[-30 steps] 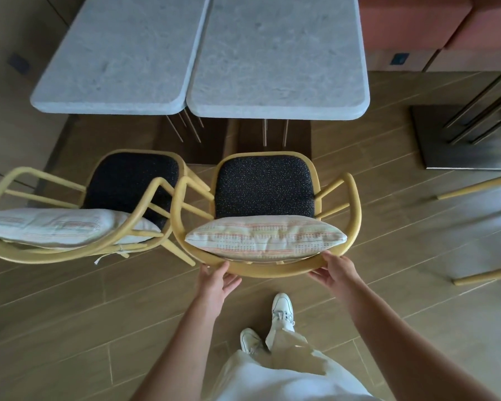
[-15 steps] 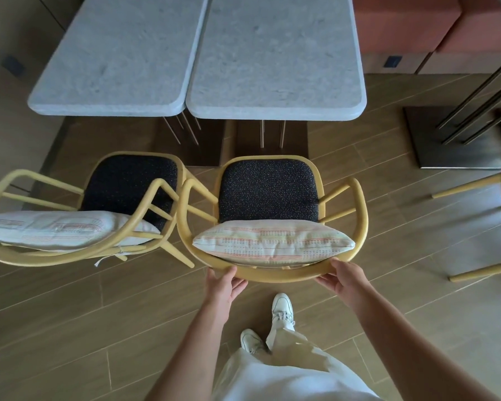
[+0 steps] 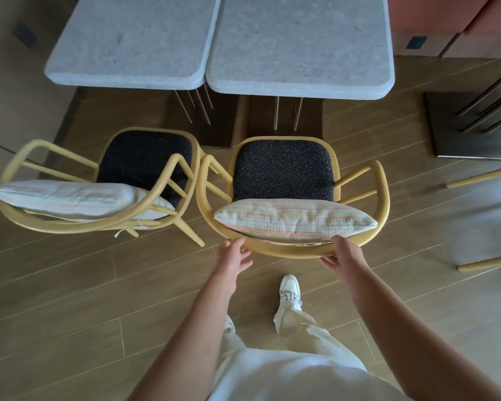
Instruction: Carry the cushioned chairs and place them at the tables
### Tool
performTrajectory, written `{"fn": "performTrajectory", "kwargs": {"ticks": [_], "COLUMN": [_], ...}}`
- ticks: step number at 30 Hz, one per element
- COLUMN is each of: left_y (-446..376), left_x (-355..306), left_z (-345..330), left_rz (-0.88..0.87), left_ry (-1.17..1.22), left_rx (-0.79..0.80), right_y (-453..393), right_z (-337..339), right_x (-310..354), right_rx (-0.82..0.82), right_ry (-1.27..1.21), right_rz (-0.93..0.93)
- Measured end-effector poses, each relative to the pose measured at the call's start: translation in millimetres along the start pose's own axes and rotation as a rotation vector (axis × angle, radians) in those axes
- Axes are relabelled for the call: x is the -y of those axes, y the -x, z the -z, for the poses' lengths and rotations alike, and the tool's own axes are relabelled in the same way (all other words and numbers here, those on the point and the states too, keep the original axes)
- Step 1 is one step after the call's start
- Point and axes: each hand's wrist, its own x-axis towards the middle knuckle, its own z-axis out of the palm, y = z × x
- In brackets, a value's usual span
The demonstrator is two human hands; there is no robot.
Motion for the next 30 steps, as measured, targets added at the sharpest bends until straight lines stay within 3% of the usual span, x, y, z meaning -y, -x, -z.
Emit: {"fn": "performTrajectory", "kwargs": {"ticks": [10, 15, 22, 30], "left_y": [21, 33, 42, 42], "left_x": [-52, -90, -139, -162], "left_z": [99, 173, 260, 297], "left_rz": [-0.232, -0.315, -0.337, -0.363], "left_ry": [-0.037, -0.039, 0.09, 0.157], "left_rx": [0.068, 0.111, 0.094, 0.042], "right_y": [66, 115, 188, 209], "right_z": [-72, -135, -228, -282], "right_x": [-70, -106, -122, -125], "right_rx": [0.02, 0.148, 0.349, 0.428], "right_ry": [0.023, 0.029, 0.128, 0.163], "right_rz": [0.082, 0.159, 0.314, 0.375]}}
